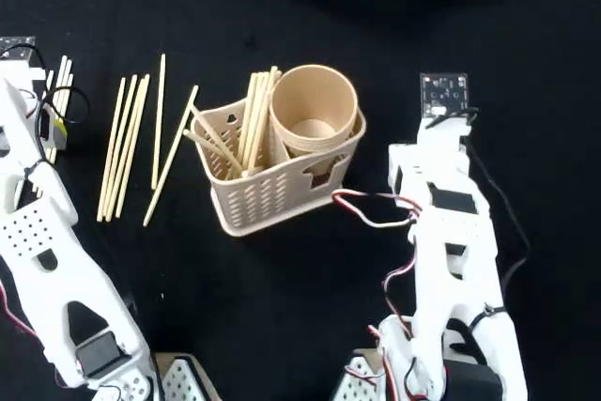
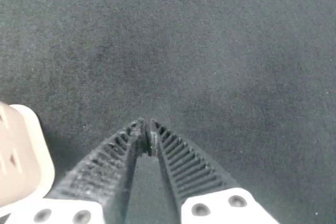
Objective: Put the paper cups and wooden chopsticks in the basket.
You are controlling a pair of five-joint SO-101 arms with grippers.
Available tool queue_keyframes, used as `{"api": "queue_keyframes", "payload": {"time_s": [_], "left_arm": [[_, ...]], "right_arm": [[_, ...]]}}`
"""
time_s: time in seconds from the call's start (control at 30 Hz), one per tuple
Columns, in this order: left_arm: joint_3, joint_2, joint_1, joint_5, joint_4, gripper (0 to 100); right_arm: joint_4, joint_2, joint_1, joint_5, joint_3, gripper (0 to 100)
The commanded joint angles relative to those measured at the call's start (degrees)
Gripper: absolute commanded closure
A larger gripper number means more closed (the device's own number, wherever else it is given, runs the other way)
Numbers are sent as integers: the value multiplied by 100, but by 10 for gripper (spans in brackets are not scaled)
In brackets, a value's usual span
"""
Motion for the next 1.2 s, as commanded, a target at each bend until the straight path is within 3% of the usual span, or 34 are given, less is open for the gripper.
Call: {"api": "queue_keyframes", "payload": {"time_s": [0.0,0.2,0.43,0.93,1.17], "left_arm": [[-796,870,-92,-26,255,833],[-1833,1609,-92,-26,668,975],[-3160,2110,-75,0,1424,971],[-3143,1767,-31,18,1820,971],[-3099,1442,-31,510,1837,971]], "right_arm": [[-123,4,-88,53,-57,986],[-123,4,-88,53,-57,986],[-123,4,-88,53,-57,986],[-132,4,-88,53,-66,986],[-264,4,-79,53,-31,986]]}}
